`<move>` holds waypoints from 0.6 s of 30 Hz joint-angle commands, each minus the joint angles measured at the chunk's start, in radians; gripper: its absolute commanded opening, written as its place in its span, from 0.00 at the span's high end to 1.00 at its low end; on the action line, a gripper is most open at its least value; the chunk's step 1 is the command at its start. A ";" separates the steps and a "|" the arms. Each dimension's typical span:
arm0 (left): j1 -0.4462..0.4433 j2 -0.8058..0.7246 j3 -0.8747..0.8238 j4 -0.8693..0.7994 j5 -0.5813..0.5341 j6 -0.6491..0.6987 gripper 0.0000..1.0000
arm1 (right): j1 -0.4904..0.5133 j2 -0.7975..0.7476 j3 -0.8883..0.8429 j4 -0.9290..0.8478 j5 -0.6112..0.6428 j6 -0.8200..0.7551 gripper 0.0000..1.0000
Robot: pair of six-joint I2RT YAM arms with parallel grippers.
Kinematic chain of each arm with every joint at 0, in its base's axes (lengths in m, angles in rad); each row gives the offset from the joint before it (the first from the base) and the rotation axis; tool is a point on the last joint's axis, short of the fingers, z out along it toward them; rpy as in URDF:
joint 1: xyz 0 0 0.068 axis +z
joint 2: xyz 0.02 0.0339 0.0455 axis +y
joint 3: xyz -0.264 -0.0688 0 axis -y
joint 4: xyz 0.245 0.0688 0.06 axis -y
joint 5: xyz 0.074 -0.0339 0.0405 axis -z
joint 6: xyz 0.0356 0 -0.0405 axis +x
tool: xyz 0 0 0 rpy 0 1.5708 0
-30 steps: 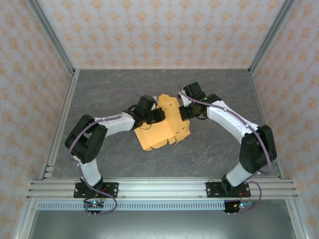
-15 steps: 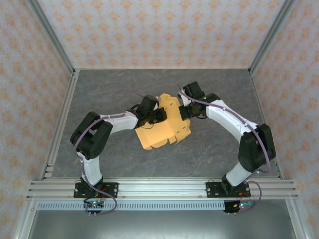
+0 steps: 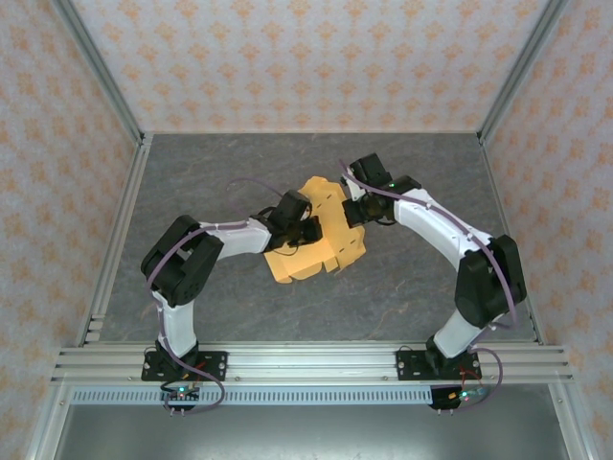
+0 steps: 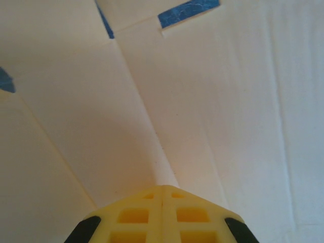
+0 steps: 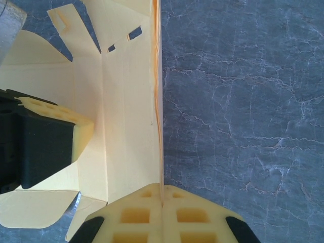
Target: Fold the paper box
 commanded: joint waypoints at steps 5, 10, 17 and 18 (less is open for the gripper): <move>-0.003 0.073 0.001 0.009 -0.030 -0.018 1.00 | -0.004 0.024 0.035 -0.020 0.019 -0.005 1.00; -0.004 0.087 -0.003 0.020 -0.036 -0.031 1.00 | -0.004 0.040 0.058 -0.020 0.004 0.012 1.00; -0.024 0.116 -0.051 0.087 -0.051 -0.095 1.00 | 0.026 0.056 0.082 -0.035 0.031 0.046 1.00; -0.029 0.119 -0.058 0.101 -0.051 -0.108 1.00 | 0.034 0.059 0.086 -0.039 0.037 0.051 1.00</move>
